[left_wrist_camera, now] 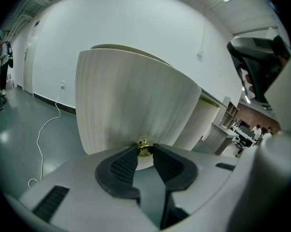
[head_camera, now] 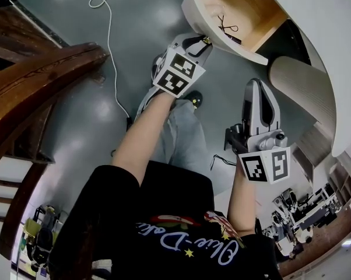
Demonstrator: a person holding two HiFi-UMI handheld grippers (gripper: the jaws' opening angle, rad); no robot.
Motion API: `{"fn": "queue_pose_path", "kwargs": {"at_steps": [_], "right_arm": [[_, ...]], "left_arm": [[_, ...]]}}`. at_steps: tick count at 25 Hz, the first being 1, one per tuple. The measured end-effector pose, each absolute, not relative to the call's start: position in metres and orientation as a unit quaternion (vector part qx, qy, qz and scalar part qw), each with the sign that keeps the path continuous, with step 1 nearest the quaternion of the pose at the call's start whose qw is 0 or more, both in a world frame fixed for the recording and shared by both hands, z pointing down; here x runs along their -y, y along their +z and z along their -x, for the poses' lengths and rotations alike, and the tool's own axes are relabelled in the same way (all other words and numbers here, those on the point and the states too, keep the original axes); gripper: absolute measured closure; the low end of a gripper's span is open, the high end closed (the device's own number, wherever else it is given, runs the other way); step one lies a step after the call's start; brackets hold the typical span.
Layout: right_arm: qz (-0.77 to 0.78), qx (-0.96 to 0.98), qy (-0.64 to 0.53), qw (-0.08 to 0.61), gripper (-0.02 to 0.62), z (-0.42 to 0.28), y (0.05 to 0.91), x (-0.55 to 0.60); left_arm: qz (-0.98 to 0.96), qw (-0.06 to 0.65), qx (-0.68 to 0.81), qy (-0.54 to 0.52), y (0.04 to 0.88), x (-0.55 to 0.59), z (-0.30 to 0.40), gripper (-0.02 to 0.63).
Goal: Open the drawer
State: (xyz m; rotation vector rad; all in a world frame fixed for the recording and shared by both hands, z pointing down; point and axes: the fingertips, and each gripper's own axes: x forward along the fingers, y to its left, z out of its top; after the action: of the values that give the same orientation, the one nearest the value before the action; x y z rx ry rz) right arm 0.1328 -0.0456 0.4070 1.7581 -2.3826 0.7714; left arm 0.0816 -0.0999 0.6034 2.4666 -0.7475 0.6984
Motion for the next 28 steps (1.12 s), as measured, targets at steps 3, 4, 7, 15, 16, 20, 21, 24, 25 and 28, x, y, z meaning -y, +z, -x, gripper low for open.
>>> {"fn": "queue_pose_path", "kwargs": {"at_steps": [3,4,7,15,16,20,21,24,25,28], "right_arm": [[-0.574,0.778,0.253,0.041,0.595,-0.132,0.406,0.047],[-0.575,0.777,0.253,0.041,0.595,-0.132,0.406,0.048],[-0.577,0.775,0.253,0.040,0.595,-0.132,0.404,0.051],[-0.584,0.770,0.253,0.044,0.595,-0.128,0.402,0.052],[-0.584,0.770,0.253,0.045,0.595,-0.127,0.402,0.053],[-0.588,0.766,0.254,0.044,0.595,-0.124,0.404,0.055],[-0.589,0.766,0.254,0.045,0.595,-0.123,0.404,0.056],[-0.590,0.766,0.251,0.047,0.595,-0.120,0.402,0.059],[-0.591,0.765,0.251,0.047,0.595,-0.120,0.400,0.061],[-0.592,0.765,0.250,0.046,0.595,-0.120,0.398,0.063]], "left_arm": [[-0.899,0.234,0.270,0.254,0.601,0.099,-0.081,0.508],[-0.899,0.234,0.270,0.254,0.601,0.098,-0.081,0.508],[-0.899,0.237,0.266,0.255,0.600,0.097,-0.082,0.508],[-0.901,0.236,0.257,0.257,0.596,0.094,-0.079,0.508],[-0.902,0.237,0.254,0.258,0.595,0.094,-0.079,0.508],[-0.905,0.235,0.241,0.259,0.596,0.093,-0.079,0.508],[-0.906,0.234,0.238,0.259,0.596,0.093,-0.078,0.509],[-0.909,0.231,0.234,0.257,0.593,0.094,-0.077,0.509],[-0.910,0.230,0.233,0.256,0.592,0.095,-0.077,0.509],[-0.910,0.230,0.230,0.257,0.590,0.095,-0.077,0.509]]}}
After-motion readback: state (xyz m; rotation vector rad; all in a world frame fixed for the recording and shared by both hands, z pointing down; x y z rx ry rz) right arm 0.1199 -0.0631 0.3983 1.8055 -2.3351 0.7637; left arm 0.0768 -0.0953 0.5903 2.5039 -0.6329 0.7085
